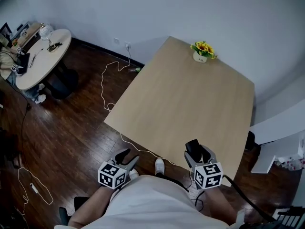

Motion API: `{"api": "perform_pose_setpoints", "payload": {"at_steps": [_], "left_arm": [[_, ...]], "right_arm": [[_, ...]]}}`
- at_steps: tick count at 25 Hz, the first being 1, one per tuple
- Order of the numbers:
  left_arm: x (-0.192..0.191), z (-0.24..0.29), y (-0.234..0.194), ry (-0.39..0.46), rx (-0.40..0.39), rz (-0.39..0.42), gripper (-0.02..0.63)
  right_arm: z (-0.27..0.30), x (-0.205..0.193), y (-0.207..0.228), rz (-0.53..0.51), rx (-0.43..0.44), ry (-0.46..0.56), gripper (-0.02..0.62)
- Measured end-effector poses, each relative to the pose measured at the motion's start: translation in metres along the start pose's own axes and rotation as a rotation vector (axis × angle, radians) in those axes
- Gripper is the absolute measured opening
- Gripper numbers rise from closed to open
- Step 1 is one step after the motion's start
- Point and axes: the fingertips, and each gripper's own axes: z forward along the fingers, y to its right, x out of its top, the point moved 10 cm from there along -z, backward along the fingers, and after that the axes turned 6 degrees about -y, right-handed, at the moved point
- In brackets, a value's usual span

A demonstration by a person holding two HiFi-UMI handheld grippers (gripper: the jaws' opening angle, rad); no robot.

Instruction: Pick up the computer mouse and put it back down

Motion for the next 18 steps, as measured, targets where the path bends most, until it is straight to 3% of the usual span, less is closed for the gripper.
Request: {"api": "perform_pose_setpoints", "payload": {"at_steps": [8,18], "left_arm": [[-0.003,-0.006,-0.003,-0.013,0.03,-0.021,0.186],[-0.014,-0.025,-0.008,-0.01,0.145,-0.091,0.186]], "right_arm": [[0.034,-0.006,0.02,0.015,0.0,-0.038,0.288],[0.147,-0.026,0.06,-0.008,-0.025,-0.147,0.29]]}}
